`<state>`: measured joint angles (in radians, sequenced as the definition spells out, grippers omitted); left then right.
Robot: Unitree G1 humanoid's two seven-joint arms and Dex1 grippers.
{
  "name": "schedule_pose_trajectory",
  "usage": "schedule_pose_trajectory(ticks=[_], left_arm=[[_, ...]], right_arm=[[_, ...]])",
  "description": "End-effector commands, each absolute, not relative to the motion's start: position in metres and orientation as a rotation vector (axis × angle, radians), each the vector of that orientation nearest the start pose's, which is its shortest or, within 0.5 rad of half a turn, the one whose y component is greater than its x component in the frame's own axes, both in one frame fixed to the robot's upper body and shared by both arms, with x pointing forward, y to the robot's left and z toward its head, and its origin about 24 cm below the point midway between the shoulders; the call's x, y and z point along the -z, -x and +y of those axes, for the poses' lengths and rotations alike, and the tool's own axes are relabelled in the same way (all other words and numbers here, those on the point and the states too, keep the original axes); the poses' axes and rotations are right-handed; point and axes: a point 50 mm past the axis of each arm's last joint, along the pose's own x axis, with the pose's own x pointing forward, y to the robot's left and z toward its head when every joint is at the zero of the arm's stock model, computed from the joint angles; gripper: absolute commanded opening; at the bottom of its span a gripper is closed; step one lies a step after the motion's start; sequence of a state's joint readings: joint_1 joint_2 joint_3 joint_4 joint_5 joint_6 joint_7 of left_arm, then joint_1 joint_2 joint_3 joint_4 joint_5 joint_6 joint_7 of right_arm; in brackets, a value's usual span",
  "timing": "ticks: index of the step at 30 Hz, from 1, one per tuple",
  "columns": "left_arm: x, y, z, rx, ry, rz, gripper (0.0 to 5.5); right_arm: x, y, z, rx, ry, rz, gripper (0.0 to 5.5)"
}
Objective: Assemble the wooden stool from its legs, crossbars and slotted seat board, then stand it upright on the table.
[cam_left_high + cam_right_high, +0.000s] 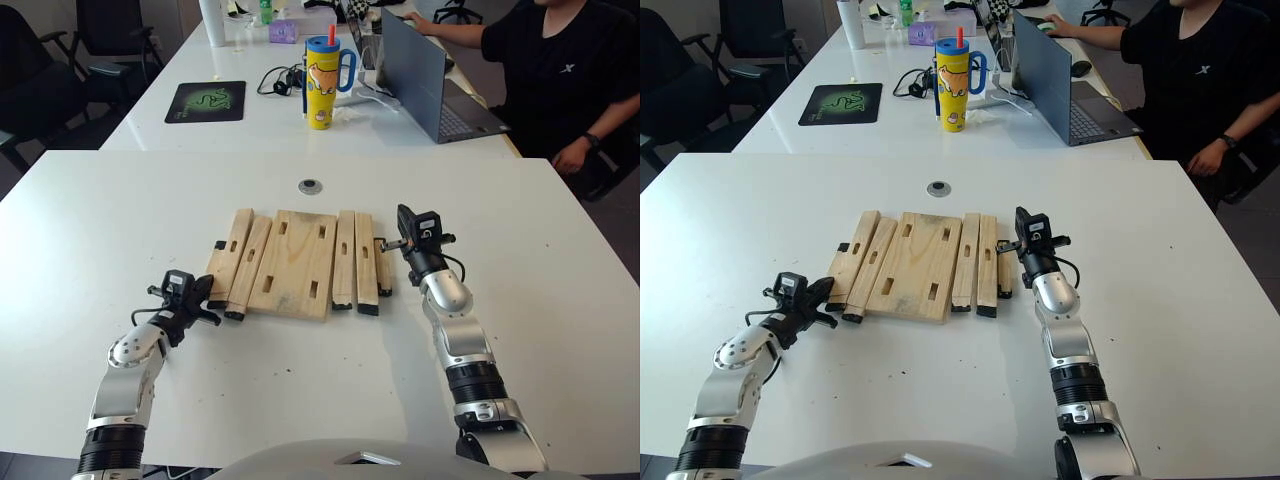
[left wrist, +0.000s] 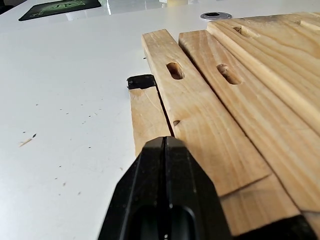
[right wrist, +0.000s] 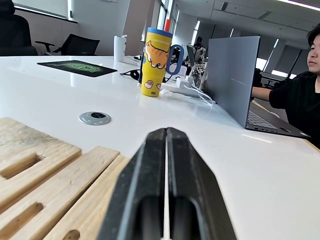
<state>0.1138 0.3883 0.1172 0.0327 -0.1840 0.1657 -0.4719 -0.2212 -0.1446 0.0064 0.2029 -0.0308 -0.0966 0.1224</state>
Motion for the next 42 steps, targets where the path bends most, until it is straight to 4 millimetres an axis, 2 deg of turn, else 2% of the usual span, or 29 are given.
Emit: schedule_pose_trajectory(ticks=[1, 7, 11, 18, 31, 42], left_arm=[[-0.008, -0.214, 0.230, 0.361, -0.135, 0.373, 0.00], [-0.009, -0.216, 0.220, 0.386, -0.127, 0.364, 0.00], [-0.011, -0.219, 0.228, 0.320, -0.140, 0.349, 0.00], [-0.042, -0.233, 0.236, 0.143, -0.060, 0.103, 0.00], [-0.053, -0.236, 0.223, 0.116, -0.046, -0.036, 0.00], [-0.062, -0.246, 0.210, 0.085, -0.068, -0.149, 0.00]], right_arm=[[-0.070, -0.299, -0.158, -0.175, 0.187, -0.119, 0.01], [-0.070, -0.300, -0.157, -0.179, 0.187, -0.120, 0.01], [-0.071, -0.300, -0.157, -0.177, 0.187, -0.121, 0.01], [-0.071, -0.301, -0.156, -0.180, 0.185, -0.123, 0.01], [-0.067, -0.300, -0.155, -0.183, 0.181, -0.111, 0.01], [-0.057, -0.290, -0.157, -0.168, 0.164, -0.083, 0.01]])
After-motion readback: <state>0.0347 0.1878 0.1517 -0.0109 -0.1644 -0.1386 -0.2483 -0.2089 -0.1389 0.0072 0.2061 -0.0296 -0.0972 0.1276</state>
